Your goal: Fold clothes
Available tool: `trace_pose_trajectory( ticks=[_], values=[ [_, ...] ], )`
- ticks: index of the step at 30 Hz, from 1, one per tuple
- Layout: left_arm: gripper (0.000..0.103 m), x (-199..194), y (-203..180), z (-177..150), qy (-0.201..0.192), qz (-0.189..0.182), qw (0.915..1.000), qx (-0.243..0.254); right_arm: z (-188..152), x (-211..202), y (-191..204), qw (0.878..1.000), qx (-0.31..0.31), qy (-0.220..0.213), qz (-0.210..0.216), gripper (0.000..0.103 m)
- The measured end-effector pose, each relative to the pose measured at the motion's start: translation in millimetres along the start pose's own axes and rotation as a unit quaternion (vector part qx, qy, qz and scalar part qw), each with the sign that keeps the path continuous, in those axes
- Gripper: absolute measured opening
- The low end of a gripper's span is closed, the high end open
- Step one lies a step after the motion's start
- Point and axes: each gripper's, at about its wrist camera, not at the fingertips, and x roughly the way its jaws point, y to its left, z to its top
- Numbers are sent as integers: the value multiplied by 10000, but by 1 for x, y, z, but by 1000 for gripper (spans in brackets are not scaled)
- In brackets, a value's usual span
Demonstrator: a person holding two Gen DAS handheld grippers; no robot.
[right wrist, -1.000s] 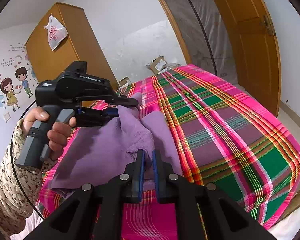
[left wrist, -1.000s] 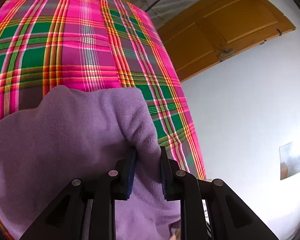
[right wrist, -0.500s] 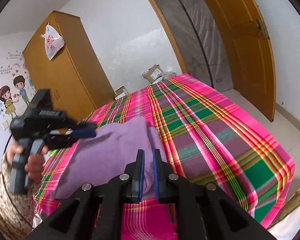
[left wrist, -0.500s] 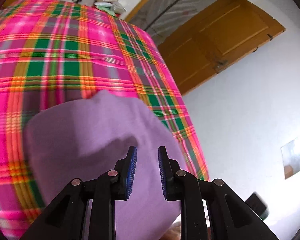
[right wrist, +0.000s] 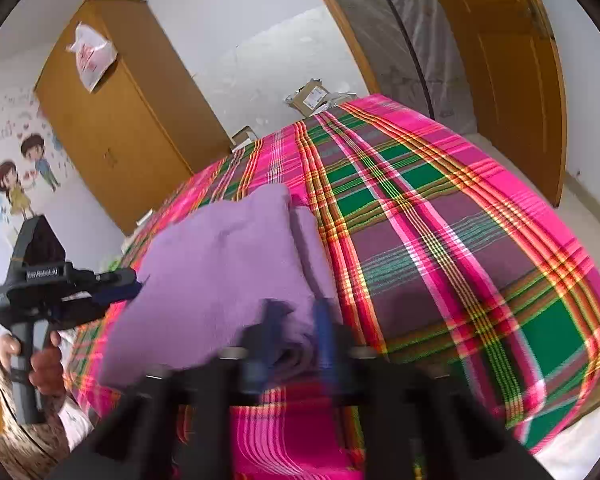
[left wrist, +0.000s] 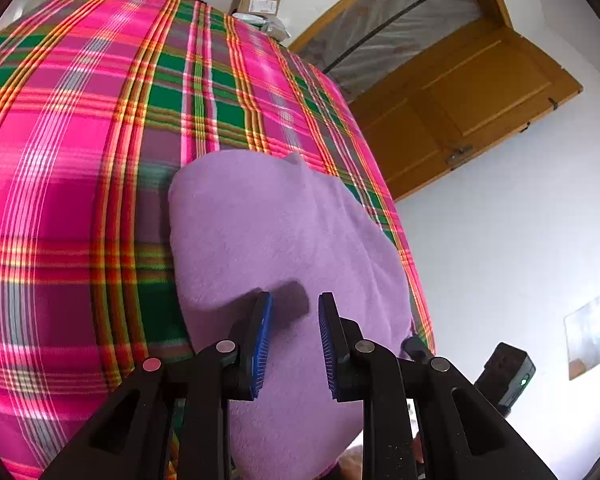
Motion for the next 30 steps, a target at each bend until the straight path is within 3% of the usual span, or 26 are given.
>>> trace_pose_trajectory(
  ticks=[4,8,16,20,25,30],
  values=[
    [24,-3,6,-5,-27,-40,9999,-99,0,-8,6,9998,-195,-42,-5,8],
    [24,-4,5,-6,-38,-14,9999,-102,7,-29,14,9988,-289,-376,133,7],
    [24,-10,15,-12,-54,25,9999,-137,-4,0,0,9996,-133,116,-210,9],
    [24,-17,19,-15,-102,8,9997,-217,1,-3,7,9983,-424,157,-379,10],
    [24,-19,7,-21,-48,-239,9997,-23,20,-10,17,9968,-649,-216,-417,10],
    [24,-6,-2,-31,209,-159,9990,352,37,18,33,9934,-1106,-55,-290,10]
  ],
)
